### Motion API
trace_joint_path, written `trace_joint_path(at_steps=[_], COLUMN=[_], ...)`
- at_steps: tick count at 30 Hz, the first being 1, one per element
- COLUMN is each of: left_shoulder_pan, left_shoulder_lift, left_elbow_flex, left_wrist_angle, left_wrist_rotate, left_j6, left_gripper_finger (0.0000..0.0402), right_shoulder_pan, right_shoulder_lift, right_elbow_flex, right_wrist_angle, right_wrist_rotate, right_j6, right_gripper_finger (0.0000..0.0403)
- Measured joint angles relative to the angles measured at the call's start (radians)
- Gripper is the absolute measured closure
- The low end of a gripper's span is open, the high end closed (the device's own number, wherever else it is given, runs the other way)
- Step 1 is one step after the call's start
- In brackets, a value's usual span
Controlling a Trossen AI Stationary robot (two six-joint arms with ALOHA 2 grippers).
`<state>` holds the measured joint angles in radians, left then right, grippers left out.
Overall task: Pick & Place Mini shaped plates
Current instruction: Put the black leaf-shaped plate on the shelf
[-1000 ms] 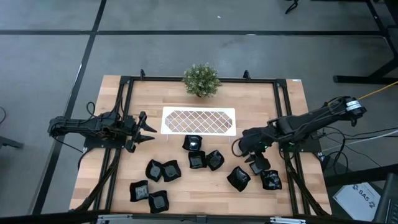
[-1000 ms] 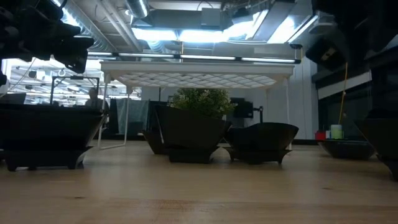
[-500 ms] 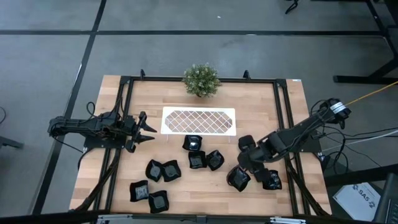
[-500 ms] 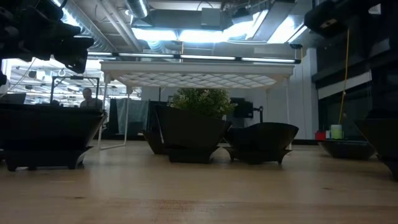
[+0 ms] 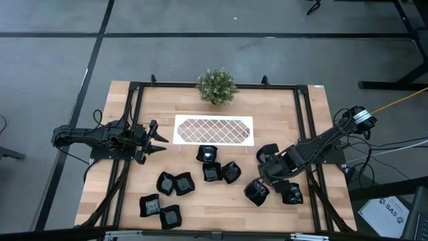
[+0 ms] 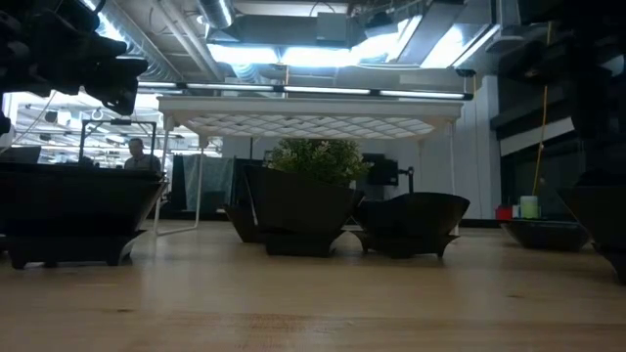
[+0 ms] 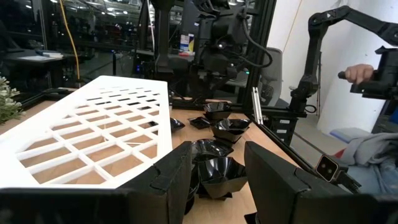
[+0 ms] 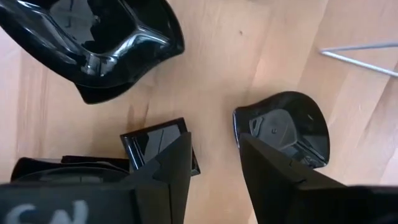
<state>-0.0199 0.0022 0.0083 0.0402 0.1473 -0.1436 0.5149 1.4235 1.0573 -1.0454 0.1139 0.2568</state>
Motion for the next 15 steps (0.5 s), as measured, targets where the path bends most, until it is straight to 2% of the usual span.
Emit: trace_joint_path(at_steps=[15], left_shoulder_pan=[0.0], left_shoulder_lift=[0.0], left_elbow_flex=[0.0], left_wrist_angle=[0.0], left_wrist_rotate=[0.0], left_j6=[0.0], left_gripper_finger=[0.0258], right_shoulder_pan=[0.0], right_shoulder_lift=[0.0], right_elbow_flex=[0.0], right_wrist_angle=[0.016], right_wrist_rotate=[0.0], right_j6=[0.025], right_gripper_finger=[0.0267])
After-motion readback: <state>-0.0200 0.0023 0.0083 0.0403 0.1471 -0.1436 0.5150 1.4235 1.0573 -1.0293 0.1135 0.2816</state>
